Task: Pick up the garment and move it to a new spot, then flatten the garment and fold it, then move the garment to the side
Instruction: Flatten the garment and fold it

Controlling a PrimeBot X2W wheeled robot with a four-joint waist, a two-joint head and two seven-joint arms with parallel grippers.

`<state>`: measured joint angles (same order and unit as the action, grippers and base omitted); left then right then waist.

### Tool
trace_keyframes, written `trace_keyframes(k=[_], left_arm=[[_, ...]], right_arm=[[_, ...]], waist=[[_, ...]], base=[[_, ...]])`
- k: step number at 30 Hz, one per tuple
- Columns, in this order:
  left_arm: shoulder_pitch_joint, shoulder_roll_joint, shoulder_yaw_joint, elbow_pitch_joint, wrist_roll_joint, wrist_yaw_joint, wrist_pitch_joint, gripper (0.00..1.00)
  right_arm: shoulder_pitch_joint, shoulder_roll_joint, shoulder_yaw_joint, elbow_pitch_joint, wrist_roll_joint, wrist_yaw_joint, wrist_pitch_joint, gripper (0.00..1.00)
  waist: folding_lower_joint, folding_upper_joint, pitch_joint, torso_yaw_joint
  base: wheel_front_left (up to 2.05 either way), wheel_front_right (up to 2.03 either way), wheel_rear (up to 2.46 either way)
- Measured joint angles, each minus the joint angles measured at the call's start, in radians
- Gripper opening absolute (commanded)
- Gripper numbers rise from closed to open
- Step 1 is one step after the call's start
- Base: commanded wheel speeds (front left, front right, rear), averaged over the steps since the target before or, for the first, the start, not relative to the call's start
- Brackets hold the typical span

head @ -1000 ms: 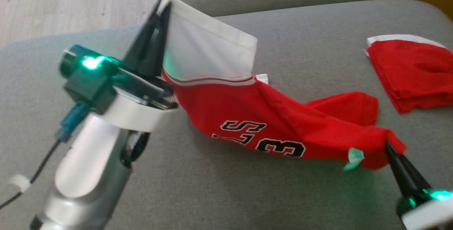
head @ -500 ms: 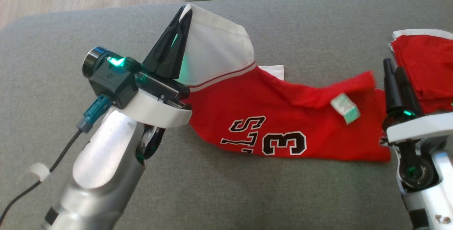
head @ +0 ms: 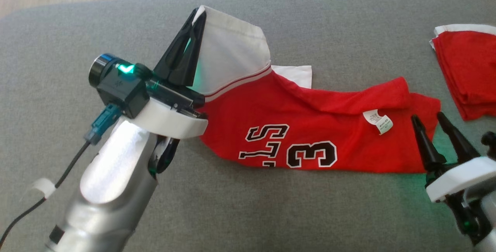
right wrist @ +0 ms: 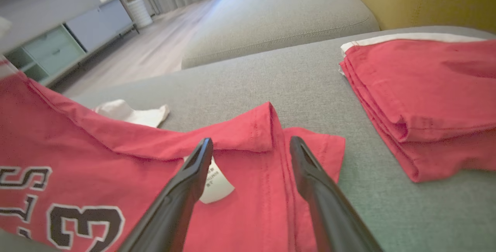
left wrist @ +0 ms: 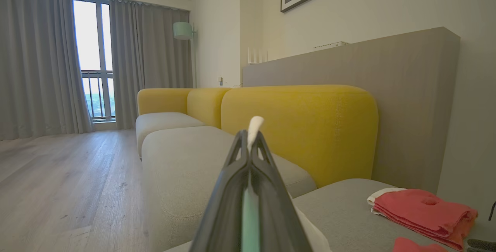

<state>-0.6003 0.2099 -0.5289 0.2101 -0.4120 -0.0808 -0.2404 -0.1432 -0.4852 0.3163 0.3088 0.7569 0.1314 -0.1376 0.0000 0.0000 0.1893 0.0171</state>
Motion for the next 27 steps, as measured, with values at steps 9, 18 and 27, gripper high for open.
trace_keyframes(k=[9,18,27], left_arm=[[-0.035,-0.001,0.000,0.002,0.002,-0.007,-0.008,0.00],[-0.058,-0.001,0.001,0.002,0.010,-0.007,-0.009,0.00],[-0.058,0.000,0.001,0.002,0.010,-0.007,-0.009,0.00]], right_arm=[[-0.153,-0.017,0.036,0.160,-0.270,0.000,0.033,1.00],[-0.199,0.020,0.079,0.258,-0.334,0.000,0.066,1.00],[-0.233,0.029,0.083,0.313,-0.362,0.000,0.030,0.13]], waist=[[0.0001,0.0000,0.041,0.014],[0.0001,0.0000,0.059,0.035],[0.0000,0.0000,0.061,0.042]], base=[[0.00,0.00,0.00],[0.00,0.00,0.00],[0.00,0.00,0.00]])
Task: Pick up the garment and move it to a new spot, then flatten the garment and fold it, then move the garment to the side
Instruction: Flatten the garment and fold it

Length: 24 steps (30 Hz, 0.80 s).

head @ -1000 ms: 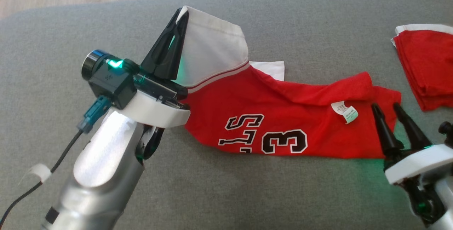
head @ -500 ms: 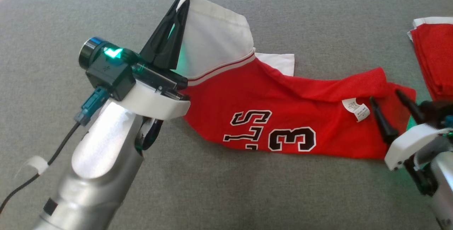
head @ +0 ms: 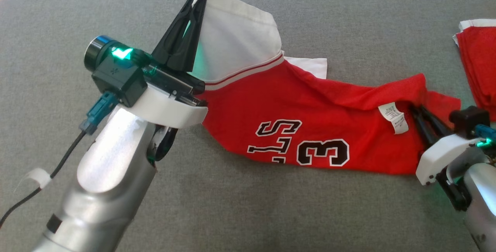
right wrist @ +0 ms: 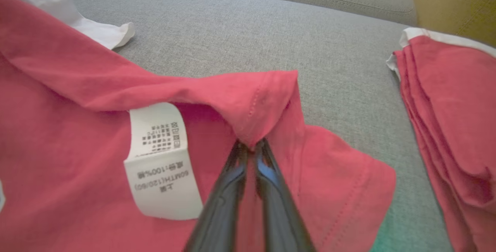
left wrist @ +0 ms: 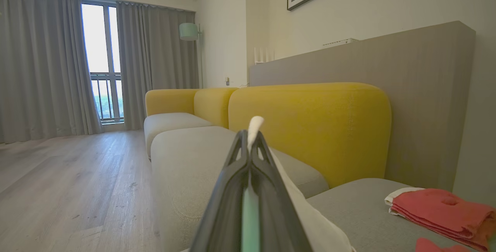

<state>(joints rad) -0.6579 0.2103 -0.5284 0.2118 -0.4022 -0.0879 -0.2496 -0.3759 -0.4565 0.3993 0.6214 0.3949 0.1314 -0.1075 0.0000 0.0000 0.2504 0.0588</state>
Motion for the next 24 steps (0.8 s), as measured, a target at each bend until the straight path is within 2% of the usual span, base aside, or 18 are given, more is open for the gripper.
trace_keyframes(k=[1,10,17,21,22,24], left_arm=[[0.000,0.000,0.000,0.000,0.000,0.000,0.000,0.00],[0.000,0.004,0.002,0.001,0.001,0.008,-0.002,0.00],[0.006,0.023,0.018,-0.021,0.008,0.009,-0.003,0.00],[0.012,0.037,0.051,-0.066,0.015,0.009,-0.008,0.00],[0.013,0.046,0.067,-0.096,0.015,0.009,-0.008,0.00],[0.012,0.062,0.084,-0.128,0.016,0.009,-0.008,0.00]], right_arm=[[-0.004,0.001,0.000,0.004,0.000,0.000,-0.001,0.00],[-0.006,0.004,-0.032,0.020,-0.018,0.000,-0.062,0.00],[-0.002,0.002,-0.119,-0.050,-0.018,0.000,-0.098,0.00],[0.016,-0.006,-0.206,-0.166,-0.013,0.000,-0.095,0.00],[0.041,-0.013,-0.259,-0.241,-0.006,0.000,-0.073,0.00],[0.071,-0.027,-0.316,-0.316,-0.006,0.000,-0.043,0.00]], waist=[[0.0000,0.0000,-0.001,0.000],[0.0000,0.0000,-0.023,-0.002],[-0.0001,0.0000,-0.078,-0.012],[-0.0001,0.0000,-0.129,-0.024],[-0.0002,0.0000,-0.156,-0.031],[-0.0002,0.0000,-0.182,-0.038]], base=[[0.00,0.00,0.00],[0.00,0.00,0.00],[0.00,0.00,0.00],[0.00,0.00,0.00],[0.00,0.00,0.00],[0.00,0.00,0.00]])
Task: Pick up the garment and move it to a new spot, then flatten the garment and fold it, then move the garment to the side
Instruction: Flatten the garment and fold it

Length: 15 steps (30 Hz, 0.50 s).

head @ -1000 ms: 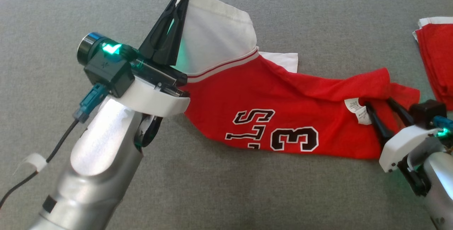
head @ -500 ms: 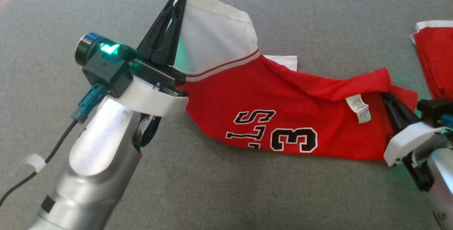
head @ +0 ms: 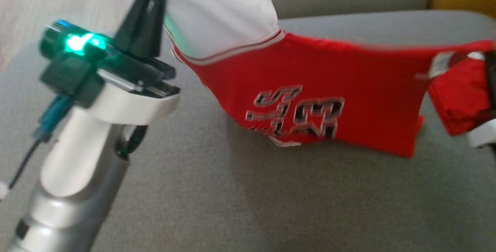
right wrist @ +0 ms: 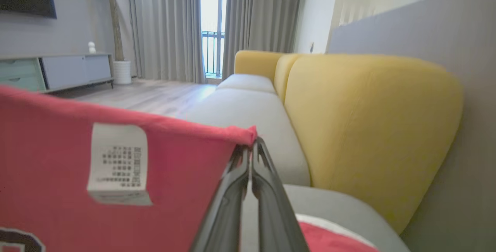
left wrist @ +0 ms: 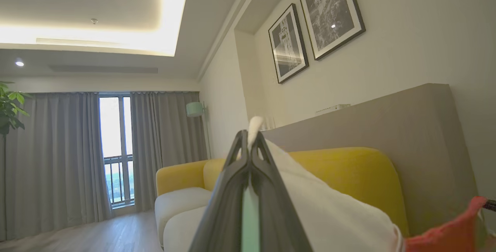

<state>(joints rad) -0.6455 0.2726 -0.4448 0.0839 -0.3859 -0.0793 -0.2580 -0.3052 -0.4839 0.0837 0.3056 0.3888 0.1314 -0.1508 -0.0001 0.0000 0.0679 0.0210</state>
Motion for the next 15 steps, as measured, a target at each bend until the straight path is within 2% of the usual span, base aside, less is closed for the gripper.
trace_keyframes(k=[7,10,12,15], left_arm=[[-0.015,0.047,0.050,-0.108,-0.035,-0.011,0.013,0.00],[-0.080,0.067,0.054,-0.165,-0.048,-0.021,0.049,0.00],[-0.144,0.075,0.054,-0.185,-0.058,-0.027,0.082,0.00],[-0.239,0.089,0.053,-0.167,-0.059,-0.033,0.120,0.00]], right_arm=[[0.044,-0.032,-0.177,-0.324,-0.005,0.000,0.188,0.00],[0.044,-0.045,-0.240,-0.457,-0.012,0.000,0.268,0.00],[0.039,-0.057,-0.266,-0.513,-0.003,0.000,0.309,0.00],[-0.007,-0.069,-0.276,-0.533,0.010,0.000,0.361,0.00]], waist=[[-0.0002,0.0000,-0.077,-0.023],[-0.0002,0.0000,-0.089,-0.029],[-0.0001,0.0000,-0.087,-0.032],[-0.0001,0.0000,-0.074,-0.032]], base=[[0.00,0.00,0.00],[0.00,0.00,0.00],[0.00,0.00,0.00],[0.00,0.00,0.00]])
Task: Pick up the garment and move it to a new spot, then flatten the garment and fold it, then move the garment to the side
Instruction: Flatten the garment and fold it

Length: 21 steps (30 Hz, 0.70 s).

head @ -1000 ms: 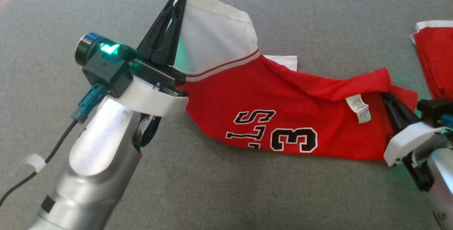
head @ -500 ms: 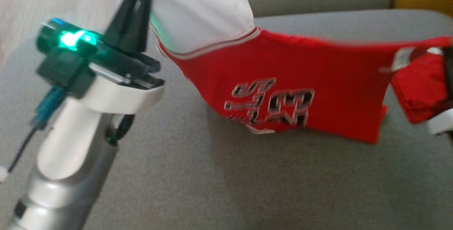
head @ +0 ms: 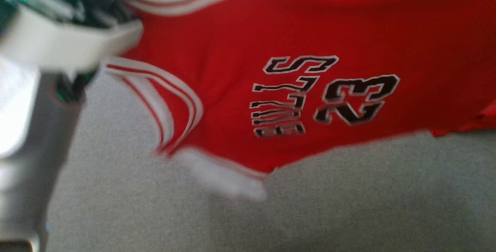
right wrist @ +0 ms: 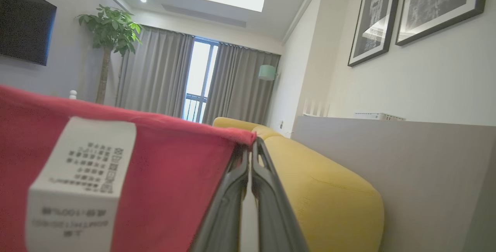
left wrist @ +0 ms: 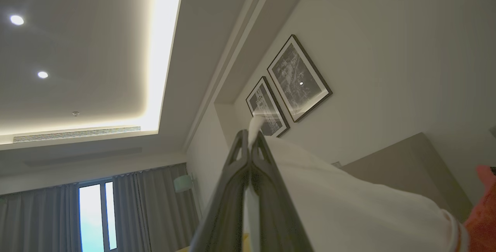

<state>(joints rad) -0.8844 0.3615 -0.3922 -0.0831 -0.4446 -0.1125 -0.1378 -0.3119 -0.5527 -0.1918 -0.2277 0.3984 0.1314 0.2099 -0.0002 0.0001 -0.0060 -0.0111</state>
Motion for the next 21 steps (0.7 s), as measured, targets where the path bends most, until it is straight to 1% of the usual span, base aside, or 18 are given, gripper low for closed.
trace_keyframes(k=[3,6,10,14,16,18,21], left_arm=[[-0.094,0.006,-0.001,0.079,-0.022,-0.004,0.034,0.00],[-0.195,0.010,-0.014,0.185,-0.043,-0.011,0.068,0.00],[-0.349,0.012,-0.069,0.337,-0.047,-0.013,0.071,0.00],[-0.489,0.012,-0.142,0.495,-0.040,-0.020,0.031,0.00],[-0.551,0.011,-0.165,0.576,-0.039,-0.020,-0.013,0.00],[-0.608,0.009,-0.167,0.654,-0.038,-0.020,-0.061,0.00],[-0.690,-0.004,-0.154,0.739,-0.039,-0.020,-0.106,0.00]], right_arm=[[-0.106,-0.003,0.049,0.035,0.027,0.000,0.033,0.00],[-0.245,-0.024,0.124,0.129,0.053,0.000,0.046,0.00],[-0.431,-0.037,0.224,0.254,0.054,0.000,0.045,0.00],[-0.595,-0.035,0.322,0.401,0.043,0.000,0.014,0.00],[-0.674,-0.029,0.353,0.469,0.024,0.000,-0.022,0.00],[-0.749,-0.026,0.376,0.532,0.000,0.000,-0.067,0.00],[-0.847,-0.027,0.380,0.627,-0.047,0.000,-0.145,0.00]], waist=[[0.0002,0.0000,0.029,-0.001],[0.0003,0.0000,0.075,-0.003],[0.0005,0.0000,0.156,-0.002],[0.0006,0.0000,0.246,0.001],[0.0007,-0.0001,0.291,0.002],[0.0008,-0.0001,0.331,0.004],[0.0008,-0.0001,0.382,0.007]], base=[[0.00,0.00,0.00],[0.00,0.00,0.00],[0.00,0.00,0.00],[0.00,0.00,0.00],[0.00,0.00,0.00],[0.00,0.00,0.00],[0.00,0.00,0.00]])
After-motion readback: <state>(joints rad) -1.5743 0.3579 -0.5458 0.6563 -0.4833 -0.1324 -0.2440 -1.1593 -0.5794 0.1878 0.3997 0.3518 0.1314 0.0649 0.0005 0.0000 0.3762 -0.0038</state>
